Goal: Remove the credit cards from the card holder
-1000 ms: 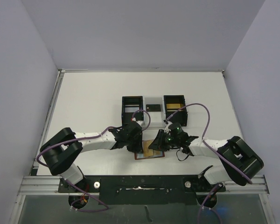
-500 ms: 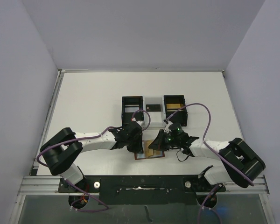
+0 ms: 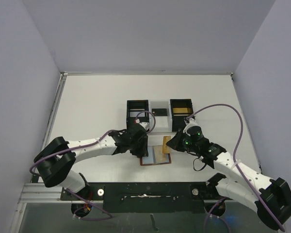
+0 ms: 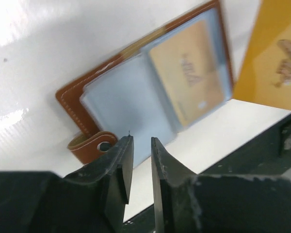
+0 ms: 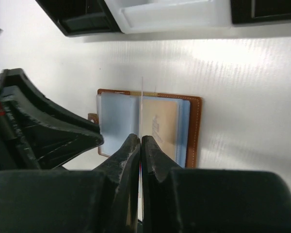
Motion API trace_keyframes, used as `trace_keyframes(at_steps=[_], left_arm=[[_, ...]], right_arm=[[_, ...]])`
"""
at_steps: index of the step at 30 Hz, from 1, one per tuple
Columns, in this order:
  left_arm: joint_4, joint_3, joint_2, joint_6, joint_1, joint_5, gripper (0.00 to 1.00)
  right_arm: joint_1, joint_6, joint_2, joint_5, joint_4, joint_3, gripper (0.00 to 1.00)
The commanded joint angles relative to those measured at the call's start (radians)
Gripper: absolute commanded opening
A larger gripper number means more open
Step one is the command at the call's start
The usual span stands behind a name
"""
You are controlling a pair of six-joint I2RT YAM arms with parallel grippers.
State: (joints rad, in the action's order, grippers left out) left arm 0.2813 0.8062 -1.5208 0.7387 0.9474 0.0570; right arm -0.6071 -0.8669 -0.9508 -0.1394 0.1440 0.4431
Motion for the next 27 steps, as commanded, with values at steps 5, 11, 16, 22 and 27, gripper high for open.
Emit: trace_keyframes(at_steps=[5,11,16,22,27], left_arm=[[-0.223,0.114,0.034,-0.025,-0.002,0.204,0.29],[-0.271,0.107,-0.102,0.023,-0.002,0.223,0.25],[-0.177,0.062,-0.102,0.020,-0.003,0.122,0.18],[-0.093,0.039,-0.117,0.020,-0.009,0.049,0.13],[-0.037,0.044,-0.072,0.007,-0.015,-0.005,0.13]], right_arm=[[0.008,0.025,0.114,0.228,0.057,0.031,0.00],[0.008,0.015,0.119,0.272,0.088,0.044,0.00],[0.009,0.009,0.125,0.297,0.127,0.050,0.00],[0.009,0.041,0.155,0.346,0.157,0.068,0.00],[0.011,0.130,0.184,0.435,0.188,0.118,0.00]])
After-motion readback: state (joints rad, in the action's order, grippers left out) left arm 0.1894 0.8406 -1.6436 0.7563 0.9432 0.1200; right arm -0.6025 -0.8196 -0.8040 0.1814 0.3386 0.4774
